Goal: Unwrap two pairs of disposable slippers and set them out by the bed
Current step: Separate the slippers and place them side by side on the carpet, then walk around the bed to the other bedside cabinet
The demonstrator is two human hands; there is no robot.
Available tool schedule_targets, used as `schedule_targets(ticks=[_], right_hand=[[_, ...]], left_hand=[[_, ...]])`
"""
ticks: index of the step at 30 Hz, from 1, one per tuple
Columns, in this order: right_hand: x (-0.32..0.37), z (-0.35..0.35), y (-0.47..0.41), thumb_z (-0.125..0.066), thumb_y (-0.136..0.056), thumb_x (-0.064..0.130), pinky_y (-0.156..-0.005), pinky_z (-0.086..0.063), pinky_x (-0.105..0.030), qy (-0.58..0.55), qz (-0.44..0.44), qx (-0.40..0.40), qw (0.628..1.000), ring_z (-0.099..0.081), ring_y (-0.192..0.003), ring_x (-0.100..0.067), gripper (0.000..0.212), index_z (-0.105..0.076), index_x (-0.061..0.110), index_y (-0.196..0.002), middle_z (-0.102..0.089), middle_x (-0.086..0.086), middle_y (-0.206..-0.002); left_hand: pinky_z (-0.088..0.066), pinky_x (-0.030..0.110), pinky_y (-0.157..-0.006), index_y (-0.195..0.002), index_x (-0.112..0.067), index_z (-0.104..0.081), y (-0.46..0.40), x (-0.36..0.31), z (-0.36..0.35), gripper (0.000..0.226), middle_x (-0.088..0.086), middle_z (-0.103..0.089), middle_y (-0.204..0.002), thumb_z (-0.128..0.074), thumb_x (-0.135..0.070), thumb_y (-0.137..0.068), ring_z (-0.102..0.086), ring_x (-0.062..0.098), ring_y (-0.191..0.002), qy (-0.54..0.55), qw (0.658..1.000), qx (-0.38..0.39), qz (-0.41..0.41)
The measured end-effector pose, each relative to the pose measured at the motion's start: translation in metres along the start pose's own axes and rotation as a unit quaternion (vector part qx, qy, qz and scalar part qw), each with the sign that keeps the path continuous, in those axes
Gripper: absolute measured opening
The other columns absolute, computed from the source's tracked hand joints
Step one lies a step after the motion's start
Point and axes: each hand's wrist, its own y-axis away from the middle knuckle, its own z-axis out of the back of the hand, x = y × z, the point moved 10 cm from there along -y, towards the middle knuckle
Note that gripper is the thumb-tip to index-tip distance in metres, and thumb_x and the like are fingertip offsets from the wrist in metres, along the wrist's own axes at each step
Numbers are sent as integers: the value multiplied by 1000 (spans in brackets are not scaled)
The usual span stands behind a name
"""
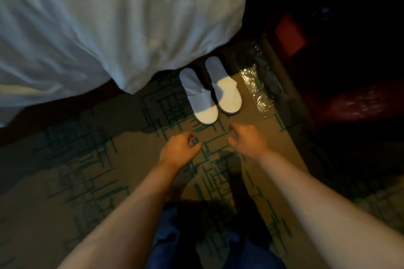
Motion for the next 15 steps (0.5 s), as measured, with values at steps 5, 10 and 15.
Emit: schedule_targets(ticks=[5, 10, 15], right_hand=[[52, 48, 106, -53, -86, 34, -77, -47, -35, -28, -58, 24, 998, -60, -96, -22, 32, -55, 21, -115, -65, -2, -104], [129, 99, 220, -53, -86, 38, -77, -52, -33, -20, -52, 72, 996, -58, -97, -15, 34, -51, 30, -119, -61, 5, -111], [196, 142, 317, -55, -86, 36, -82, -52, -33, -16, -47, 80, 996, -56, -103, -13, 43, -46, 29, -127, -57, 5, -120]], left_hand=[[-53, 30, -77, -112, -23, -60, 129, -12, 61, 35, -7, -63, -85, -59, -37, -80, -63, 15, -84, 51, 997, 12, 51], [-55, 32, -75, -109, -26, -59, 261, -34, 140, 34, -12, -60, -84, -58, -43, -79, -62, 12, -84, 46, 997, 3, 60], [-54, 27, -75, -122, -26, -52, 369, -45, 218, 43, -10, -61, -99, -58, -42, -82, -59, 7, -87, 33, 997, 7, 65]])
